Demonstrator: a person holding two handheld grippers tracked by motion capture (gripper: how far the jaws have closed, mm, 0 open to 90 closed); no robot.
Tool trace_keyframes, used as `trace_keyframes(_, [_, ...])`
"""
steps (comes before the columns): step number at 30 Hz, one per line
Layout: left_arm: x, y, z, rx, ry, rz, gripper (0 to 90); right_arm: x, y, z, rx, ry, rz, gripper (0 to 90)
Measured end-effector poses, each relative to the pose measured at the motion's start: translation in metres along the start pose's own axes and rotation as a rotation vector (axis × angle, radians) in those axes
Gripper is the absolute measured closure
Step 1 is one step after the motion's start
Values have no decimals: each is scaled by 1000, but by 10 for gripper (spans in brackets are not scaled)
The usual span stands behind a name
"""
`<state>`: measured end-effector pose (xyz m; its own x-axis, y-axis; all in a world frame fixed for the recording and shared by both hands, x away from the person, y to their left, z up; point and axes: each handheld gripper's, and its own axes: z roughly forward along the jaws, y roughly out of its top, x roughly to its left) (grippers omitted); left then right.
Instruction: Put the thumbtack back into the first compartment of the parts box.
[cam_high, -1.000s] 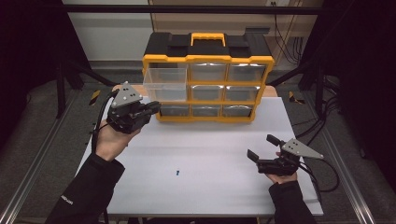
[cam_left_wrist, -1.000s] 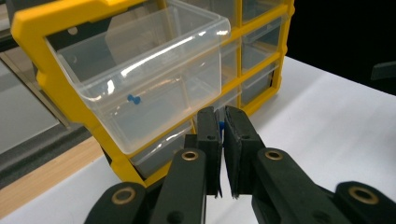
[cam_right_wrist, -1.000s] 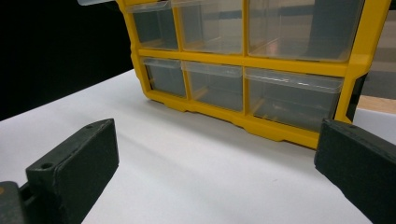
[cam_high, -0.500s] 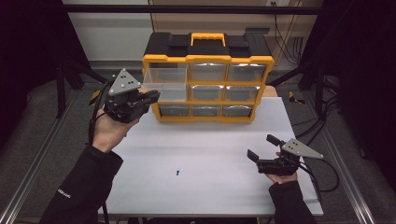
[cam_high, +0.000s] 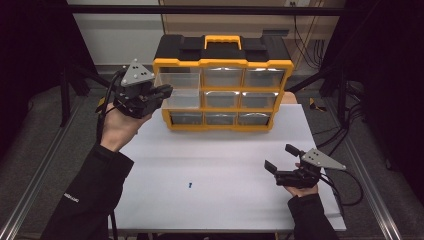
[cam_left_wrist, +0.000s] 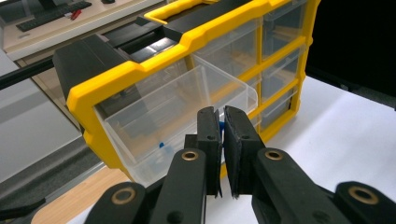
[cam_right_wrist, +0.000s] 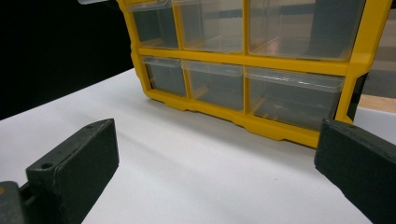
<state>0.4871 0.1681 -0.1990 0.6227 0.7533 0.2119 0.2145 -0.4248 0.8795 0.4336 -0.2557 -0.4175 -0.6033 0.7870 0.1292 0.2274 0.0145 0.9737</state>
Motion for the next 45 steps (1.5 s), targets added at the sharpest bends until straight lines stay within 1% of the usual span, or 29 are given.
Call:
trace_keyframes(2, [2, 2, 1, 7, 3, 8, 848, 0, 0, 0, 0, -1, 0, 4])
trace_keyframes(4, [3, 4, 4, 5, 5, -1, 848, 0, 0, 0, -1, 1, 0, 4])
trace_keyframes(6, [5, 6, 7, 13, 7, 15, 848, 0, 0, 0, 1, 4, -5, 4])
trace_keyframes(8, [6, 8, 9, 16, 10, 20, 848, 0, 0, 0, -1, 1, -2, 4])
trace_keyframes(10, [7, 10, 12, 11, 12, 13, 848, 0, 0, 0, 2, 0, 0, 4])
trace_keyframes(14, [10, 11, 17, 28, 24, 18, 848, 0, 0, -1, 2, 1, -2, 4])
trace_keyframes(19, [16, 13, 22, 37, 32, 6, 847, 0, 0, 0, 0, 1, -3, 4])
trace_keyframes(20, [17, 13, 23, 41, 34, 5, 847, -1, 0, 0, 6, -1, -9, 4])
trace_keyframes(21, [18, 13, 24, 46, 40, 10, 847, 0, 0, 0, 11, -4, -5, 4])
trace_keyframes(22, [20, 14, 26, 46, 38, 6, 847, 0, 0, 0, 11, -3, -5, 4])
trace_keyframes(25, [22, 13, 29, 49, 39, 6, 847, 0, 0, 1, 11, -5, -3, 4])
trace_keyframes(28, [26, 12, 34, 64, 43, 6, 848, 0, 0, 1, 13, 0, 1, 4])
trace_keyframes(30, [28, 12, 37, 64, 44, 1, 847, 0, -1, 1, 9, 2, -7, 4])
trace_keyframes(33, [30, 11, 40, 76, 45, 10, 847, 0, 0, 1, 9, 4, -6, 4])
trace_keyframes(36, [33, 10, 44, 76, 49, -1, 848, 0, -1, 1, 10, 1, -7, 4])
trace_keyframes(39, [35, 8, 47, 91, 51, 11, 847, 0, -1, 1, 11, 2, -6, 4])
trace_keyframes(40, [35, 8, 48, 85, 52, 2, 848, 0, -1, 1, 11, 2, -5, 4])
trace_keyframes(43, [36, 6, 51, 86, 54, -3, 848, 0, -1, 1, 10, 2, -8, 4])
trace_keyframes(45, [37, 5, 52, 100, 56, 5, 848, 0, -1, 1, 9, 2, -8, 4])
